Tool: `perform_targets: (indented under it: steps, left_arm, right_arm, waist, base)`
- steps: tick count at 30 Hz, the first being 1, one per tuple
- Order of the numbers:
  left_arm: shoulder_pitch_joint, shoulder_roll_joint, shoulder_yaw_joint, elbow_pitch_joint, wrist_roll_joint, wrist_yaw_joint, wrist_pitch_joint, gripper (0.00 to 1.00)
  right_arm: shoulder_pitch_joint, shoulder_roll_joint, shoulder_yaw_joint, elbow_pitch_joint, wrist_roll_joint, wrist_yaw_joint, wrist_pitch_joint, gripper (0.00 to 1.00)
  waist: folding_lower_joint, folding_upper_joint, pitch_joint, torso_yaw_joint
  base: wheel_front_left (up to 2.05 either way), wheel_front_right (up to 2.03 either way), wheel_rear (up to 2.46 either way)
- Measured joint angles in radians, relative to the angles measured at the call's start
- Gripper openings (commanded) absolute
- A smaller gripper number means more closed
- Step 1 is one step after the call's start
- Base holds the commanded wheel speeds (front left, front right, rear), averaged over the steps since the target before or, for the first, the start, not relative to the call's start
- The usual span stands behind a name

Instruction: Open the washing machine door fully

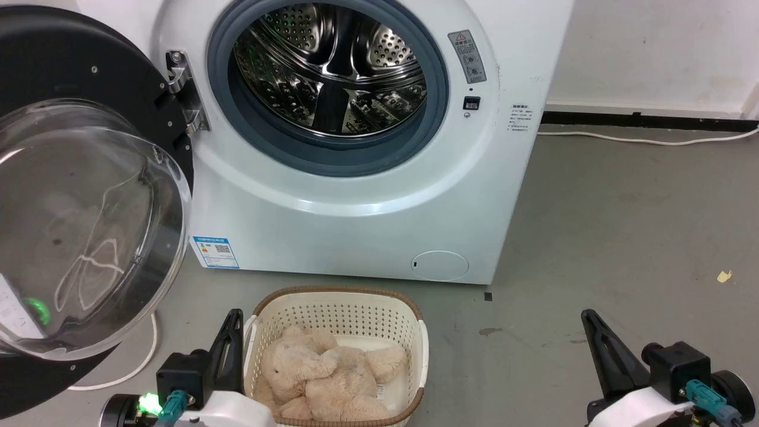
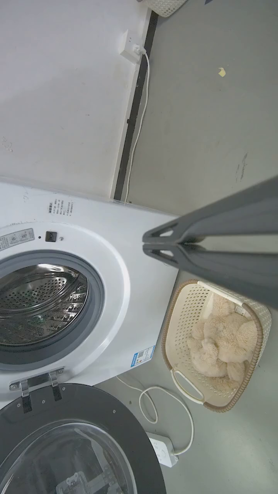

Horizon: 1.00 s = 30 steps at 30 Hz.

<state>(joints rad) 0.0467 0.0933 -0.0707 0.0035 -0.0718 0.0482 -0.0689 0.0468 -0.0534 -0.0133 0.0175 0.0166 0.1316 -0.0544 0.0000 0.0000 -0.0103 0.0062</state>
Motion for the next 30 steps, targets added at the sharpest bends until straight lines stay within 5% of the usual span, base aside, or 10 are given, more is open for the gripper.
perform_targets:
  steps: [30]
  left_arm:
    - [-0.03, -0.041, 0.062, 0.0, 0.063, -0.043, 0.066, 0.0]
  right_arm:
    - [-0.033, 0.0, 0.012, -0.012, -0.009, 0.0, 0.053, 0.0]
  waist:
    - [0.0, 0.0, 0.01, -0.006]
  base:
    - [0.0, 0.0, 0.0]
